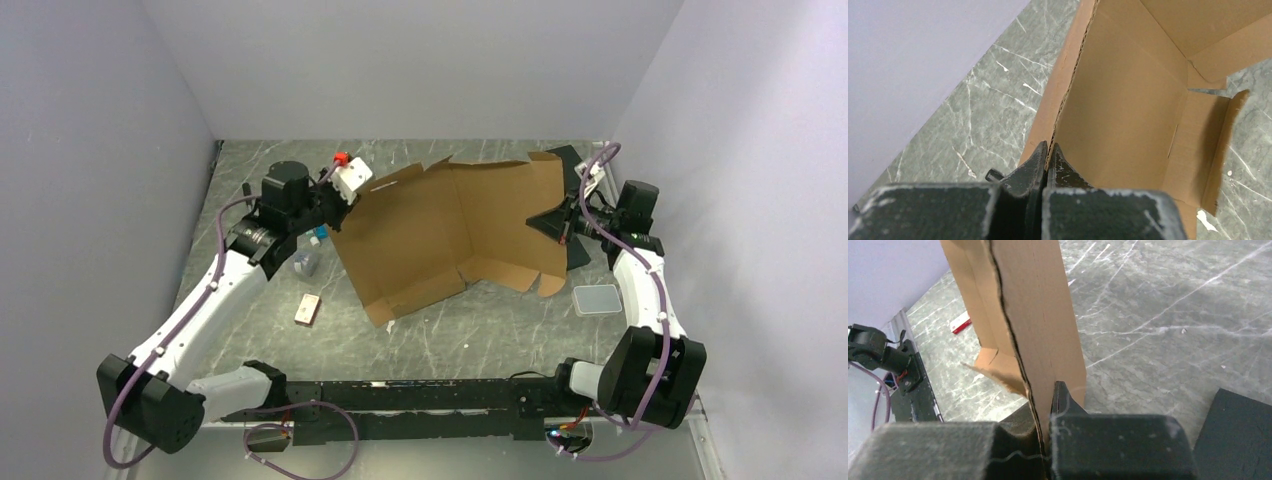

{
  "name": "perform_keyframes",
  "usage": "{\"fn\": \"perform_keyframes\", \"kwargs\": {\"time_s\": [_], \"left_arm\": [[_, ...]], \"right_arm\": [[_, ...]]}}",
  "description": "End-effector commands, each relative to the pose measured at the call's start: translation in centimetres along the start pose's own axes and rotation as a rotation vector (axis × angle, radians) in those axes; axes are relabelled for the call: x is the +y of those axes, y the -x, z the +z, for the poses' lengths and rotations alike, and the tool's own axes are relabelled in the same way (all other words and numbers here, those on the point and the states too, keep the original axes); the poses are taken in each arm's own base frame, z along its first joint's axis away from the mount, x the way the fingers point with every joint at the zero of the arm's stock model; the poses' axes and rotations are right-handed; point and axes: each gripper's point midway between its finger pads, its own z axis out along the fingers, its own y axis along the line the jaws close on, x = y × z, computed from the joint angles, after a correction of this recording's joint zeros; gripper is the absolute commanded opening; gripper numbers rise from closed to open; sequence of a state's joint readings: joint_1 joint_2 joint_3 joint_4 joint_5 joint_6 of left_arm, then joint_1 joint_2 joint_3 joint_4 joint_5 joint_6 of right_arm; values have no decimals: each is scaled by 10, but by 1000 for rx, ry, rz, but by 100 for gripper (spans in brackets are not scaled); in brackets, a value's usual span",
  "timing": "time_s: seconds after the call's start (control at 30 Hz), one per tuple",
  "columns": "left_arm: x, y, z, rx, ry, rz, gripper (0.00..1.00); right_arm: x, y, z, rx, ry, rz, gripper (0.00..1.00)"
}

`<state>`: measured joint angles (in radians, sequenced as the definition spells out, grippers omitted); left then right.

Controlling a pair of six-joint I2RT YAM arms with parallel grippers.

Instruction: Fold the paper box

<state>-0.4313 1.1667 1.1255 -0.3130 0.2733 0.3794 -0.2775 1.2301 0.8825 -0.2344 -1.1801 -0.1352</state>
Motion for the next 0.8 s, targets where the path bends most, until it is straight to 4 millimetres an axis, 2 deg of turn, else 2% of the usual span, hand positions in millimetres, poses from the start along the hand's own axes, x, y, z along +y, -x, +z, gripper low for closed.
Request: {"fn": "perform_keyframes", "kwargs": {"time_s": [0.0,0.13,0.27,0.43,0.77], "left_arm": [[-12,20,-11,-119,-40,-3,0],[-10,18,-13,-126,-22,11,0],[3,12,-11,-92,49,-8,0],[21,7,-12,-74,141,-45,0],[39,1,-19,-84,230,-41,0]], "right_arm": [[32,22,-8,-48,114,-87,0],[59,28,-15,-71,210,-137,0],[82,30,-23,-86,273,-216,0],[101,32,-30,-108,332,-288,0],[127,29,-40,-124,443,-330,0]]}}
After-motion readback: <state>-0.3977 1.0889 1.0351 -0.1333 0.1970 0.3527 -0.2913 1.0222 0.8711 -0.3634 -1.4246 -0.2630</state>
